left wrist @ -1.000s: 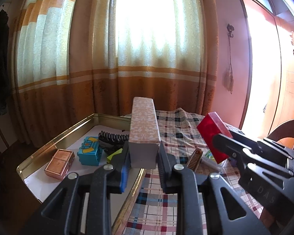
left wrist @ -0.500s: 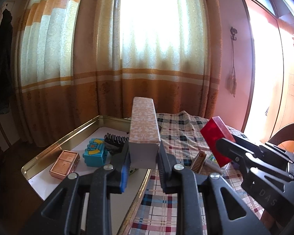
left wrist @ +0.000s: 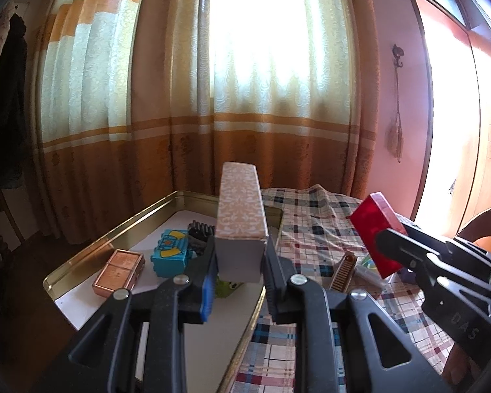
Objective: Organize rigid objects
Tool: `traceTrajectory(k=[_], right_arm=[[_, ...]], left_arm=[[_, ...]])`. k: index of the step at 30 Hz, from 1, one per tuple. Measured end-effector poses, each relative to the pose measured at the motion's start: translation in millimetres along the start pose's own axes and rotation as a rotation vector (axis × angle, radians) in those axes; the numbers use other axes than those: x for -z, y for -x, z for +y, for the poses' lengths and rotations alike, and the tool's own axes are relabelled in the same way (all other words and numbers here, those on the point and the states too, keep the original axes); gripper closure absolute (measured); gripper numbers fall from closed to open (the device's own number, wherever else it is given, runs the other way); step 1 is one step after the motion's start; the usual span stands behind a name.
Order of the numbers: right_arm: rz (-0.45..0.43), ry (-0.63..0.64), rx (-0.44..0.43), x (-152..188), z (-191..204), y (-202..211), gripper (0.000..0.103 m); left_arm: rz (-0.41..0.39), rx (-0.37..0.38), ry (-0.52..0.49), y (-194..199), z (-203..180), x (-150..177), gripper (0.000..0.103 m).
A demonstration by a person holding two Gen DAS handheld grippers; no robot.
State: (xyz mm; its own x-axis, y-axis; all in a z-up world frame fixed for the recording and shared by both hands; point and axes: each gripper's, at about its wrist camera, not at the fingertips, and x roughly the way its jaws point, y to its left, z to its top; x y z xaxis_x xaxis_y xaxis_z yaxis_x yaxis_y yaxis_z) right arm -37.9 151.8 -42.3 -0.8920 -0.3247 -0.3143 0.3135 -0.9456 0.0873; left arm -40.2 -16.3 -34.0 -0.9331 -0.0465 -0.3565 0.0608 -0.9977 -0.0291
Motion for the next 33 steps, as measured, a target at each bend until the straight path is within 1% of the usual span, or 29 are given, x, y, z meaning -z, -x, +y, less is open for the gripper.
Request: traceTrajectory(k=[19,30,33], right_arm=[[0.002,0.015,-0.046,0.6,19.0,0.7,0.077],[0.01,0.023,-0.036,0.9,22.7,-4.8,0.077],[0.018,0.029,-0.032,0.5,21.4,-5.8,0.077]], left_arm=[[-0.001,-0.044,0.015,0.5,15.9,-0.8,0.08],[0.009,-0.036,0.03,-2.1,23.3,-1.1,0.08],[0.009,-0.047,0.038,-2.9,28.0,-2.2,0.08]])
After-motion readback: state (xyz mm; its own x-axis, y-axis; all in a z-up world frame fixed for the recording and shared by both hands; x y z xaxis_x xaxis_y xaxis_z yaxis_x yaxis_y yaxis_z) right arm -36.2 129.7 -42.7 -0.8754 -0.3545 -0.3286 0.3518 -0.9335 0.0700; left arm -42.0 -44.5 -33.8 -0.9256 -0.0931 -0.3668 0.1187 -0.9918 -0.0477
